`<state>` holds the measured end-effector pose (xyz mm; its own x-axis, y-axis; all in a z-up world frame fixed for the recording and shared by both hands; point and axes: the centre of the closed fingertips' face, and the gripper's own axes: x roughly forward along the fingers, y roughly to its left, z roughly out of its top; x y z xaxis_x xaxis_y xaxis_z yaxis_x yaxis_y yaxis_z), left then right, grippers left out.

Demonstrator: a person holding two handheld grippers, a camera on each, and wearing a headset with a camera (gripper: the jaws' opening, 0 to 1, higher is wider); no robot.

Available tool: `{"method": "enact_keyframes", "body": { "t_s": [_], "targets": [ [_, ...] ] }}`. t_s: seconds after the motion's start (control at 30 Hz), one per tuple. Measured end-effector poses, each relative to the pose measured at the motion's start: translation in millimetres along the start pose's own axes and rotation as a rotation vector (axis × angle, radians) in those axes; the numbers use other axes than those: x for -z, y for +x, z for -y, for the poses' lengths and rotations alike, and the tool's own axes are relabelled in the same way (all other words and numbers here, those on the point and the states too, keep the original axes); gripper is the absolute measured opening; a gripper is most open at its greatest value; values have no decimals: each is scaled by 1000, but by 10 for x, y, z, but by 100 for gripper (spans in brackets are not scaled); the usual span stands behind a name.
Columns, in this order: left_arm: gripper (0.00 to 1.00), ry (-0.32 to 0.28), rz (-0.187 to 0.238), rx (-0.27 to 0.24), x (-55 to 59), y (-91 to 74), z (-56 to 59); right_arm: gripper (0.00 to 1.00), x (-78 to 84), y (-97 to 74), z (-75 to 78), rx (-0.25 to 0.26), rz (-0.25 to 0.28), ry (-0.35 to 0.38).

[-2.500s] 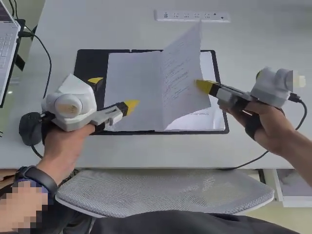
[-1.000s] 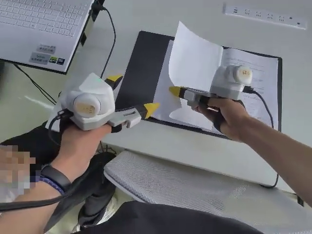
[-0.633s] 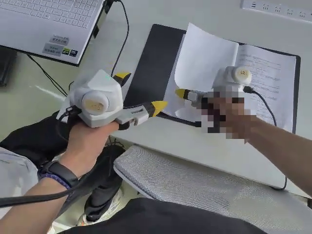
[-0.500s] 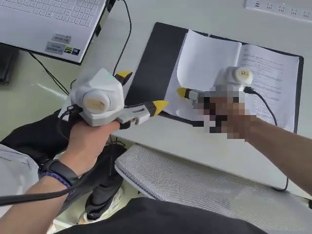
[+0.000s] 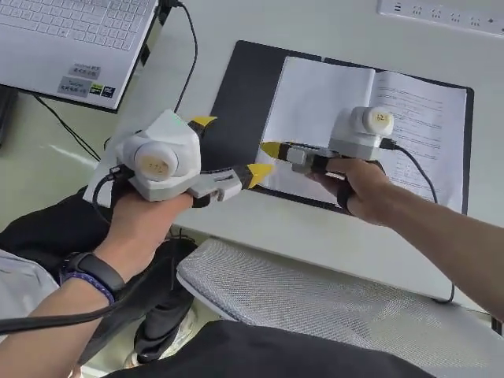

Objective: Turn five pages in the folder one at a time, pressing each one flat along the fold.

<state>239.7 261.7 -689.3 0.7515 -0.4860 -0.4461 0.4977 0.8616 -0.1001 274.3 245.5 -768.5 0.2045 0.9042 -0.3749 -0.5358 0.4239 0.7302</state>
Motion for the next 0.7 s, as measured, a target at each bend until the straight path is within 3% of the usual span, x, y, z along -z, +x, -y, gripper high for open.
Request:
{"method": "enact_keyframes", "body": {
  "t_s": [0.17, 0.23, 0.33, 0.47, 0.7],
  "targets": [
    [64, 9, -5, 39, -5, 99, 37, 25, -154, -129, -130, -46, 49, -18],
    [61, 12, -7, 59, -9, 154, 60, 25, -216, -211, -104, -37, 61, -40],
    [56, 19, -2, 85, -9, 246, 93, 24, -301, -346, -11, -12, 81, -56],
    [49, 38, -26, 115, 58, 372, 124, 22, -404, -537, 138, 29, 113, -63],
    [32, 81, -81, 175, 257, 729, 173, 18, -502, -870, 405, 99, 151, -69]
  ]
}}
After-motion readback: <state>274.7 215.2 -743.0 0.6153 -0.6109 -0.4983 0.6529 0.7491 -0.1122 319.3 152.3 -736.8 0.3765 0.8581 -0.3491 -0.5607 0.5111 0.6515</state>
